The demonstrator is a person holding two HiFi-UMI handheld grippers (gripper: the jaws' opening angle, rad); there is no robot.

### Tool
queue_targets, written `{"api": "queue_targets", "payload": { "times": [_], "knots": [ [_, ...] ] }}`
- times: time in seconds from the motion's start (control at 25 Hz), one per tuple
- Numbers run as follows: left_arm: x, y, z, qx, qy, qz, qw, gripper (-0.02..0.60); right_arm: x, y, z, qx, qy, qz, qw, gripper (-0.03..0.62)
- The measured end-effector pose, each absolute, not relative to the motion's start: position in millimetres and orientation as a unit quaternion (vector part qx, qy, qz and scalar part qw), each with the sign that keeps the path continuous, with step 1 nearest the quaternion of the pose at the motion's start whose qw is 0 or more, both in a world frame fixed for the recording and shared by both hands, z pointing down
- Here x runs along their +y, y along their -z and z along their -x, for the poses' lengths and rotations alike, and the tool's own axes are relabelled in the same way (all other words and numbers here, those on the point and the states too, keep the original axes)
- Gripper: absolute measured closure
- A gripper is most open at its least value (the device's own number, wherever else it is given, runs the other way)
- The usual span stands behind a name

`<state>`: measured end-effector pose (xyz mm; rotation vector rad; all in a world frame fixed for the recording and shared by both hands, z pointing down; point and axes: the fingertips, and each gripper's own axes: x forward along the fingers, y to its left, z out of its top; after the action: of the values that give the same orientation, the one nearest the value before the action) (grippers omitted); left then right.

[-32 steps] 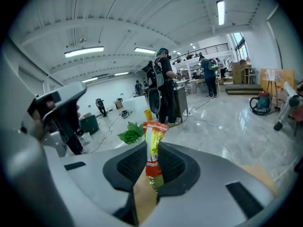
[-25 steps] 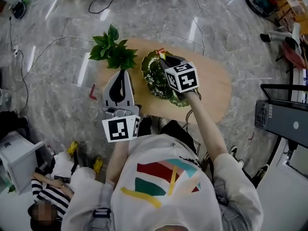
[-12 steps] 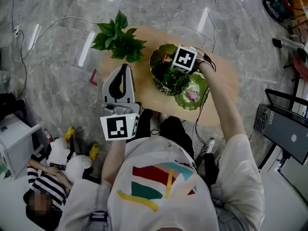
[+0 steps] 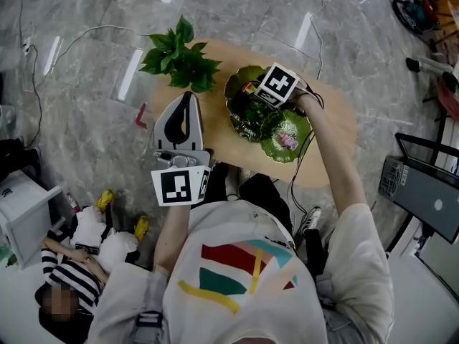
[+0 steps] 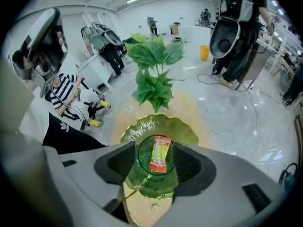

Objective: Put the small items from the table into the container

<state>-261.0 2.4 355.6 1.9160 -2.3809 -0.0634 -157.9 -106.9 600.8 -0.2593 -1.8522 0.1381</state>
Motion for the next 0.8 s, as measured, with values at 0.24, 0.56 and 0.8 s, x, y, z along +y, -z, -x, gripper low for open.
{"api": "queue_targets", "payload": {
  "times": [0.24,0.56,0.8],
  "knots": [
    [-7,-325,246,-0.766,0.036,-0.642,0.016,0.574,-115,-478,177,-0.902,-0.120,0.032,0.413,0.395],
    [-5,-277,199,-0.731,0.054,-0.679,-0.024,0.574,-94,-285,82,-0.964,-0.134,-0.215,0.077,0.580],
    [-15,-243,159,-0.693,0.053,-0.716,-0.068,0.574,-53,-250,1,-0.945,-0.080,-0.317,0.020,0.579]
  ]
}}
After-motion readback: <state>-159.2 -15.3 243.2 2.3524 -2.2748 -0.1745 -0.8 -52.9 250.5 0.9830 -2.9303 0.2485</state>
